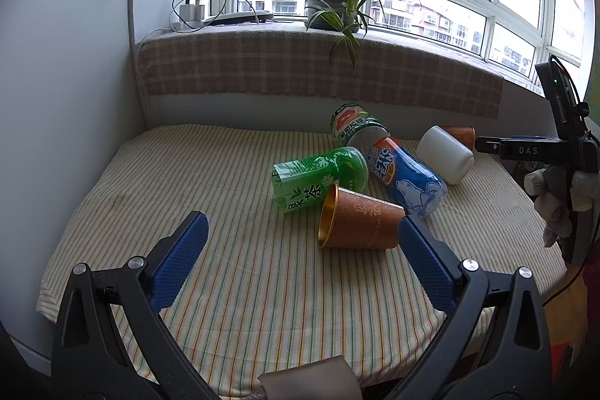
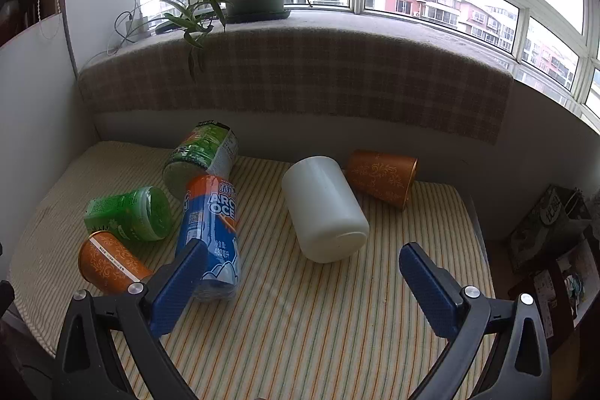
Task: Flip cup upright
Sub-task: 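Move the right gripper to the white cup lying on its side and close on it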
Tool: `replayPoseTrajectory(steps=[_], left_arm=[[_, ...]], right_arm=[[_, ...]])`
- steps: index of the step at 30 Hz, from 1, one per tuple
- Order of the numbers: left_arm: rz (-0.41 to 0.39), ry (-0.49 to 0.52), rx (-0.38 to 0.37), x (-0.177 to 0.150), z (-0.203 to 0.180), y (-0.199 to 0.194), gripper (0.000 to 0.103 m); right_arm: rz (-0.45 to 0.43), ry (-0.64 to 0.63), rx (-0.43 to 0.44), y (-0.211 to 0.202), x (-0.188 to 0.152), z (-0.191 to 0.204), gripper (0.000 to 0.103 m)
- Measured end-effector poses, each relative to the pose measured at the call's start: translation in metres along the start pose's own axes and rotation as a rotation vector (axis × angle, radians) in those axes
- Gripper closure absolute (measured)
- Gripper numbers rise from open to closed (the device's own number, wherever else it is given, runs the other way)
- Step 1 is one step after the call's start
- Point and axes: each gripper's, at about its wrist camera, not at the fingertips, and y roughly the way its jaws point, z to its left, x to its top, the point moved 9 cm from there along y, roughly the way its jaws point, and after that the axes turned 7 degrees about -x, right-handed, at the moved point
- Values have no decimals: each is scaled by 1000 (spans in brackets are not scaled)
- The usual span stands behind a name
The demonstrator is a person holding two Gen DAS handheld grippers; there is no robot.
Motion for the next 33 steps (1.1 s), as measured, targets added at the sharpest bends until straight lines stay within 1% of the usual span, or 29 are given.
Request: replayPoseTrajectory(steps=[4, 7, 10, 12, 16, 24, 29, 31, 33], left_arm=[[5, -13, 13, -1, 8, -1, 0], [8, -18, 25, -3, 13, -3, 0], [9, -22, 39, -3, 17, -5, 0], [8, -29, 49, -3, 22, -7, 0], [8, -41, 62, -3, 30, -7, 0], [14, -43, 66, -3, 31, -6, 0], [12, -41, 67, -3, 32, -6, 0], [9, -40, 69, -3, 32, -6, 0], [9, -41, 69, -3, 32, -6, 0]], right_arm=[[80, -90, 17, 34, 9, 6, 0], [155, -113, 43, 59, 13, 8, 0], [208, -136, 35, 83, 15, 9, 1], [232, -149, 20, 94, 16, 9, 2], [274, -152, 18, 112, 15, 5, 2], [338, -171, 3, 137, 5, 4, 5], [358, -177, 0, 145, 0, 3, 14], [365, -180, 0, 149, 0, 4, 21], [366, -184, -1, 150, 2, 3, 24]])
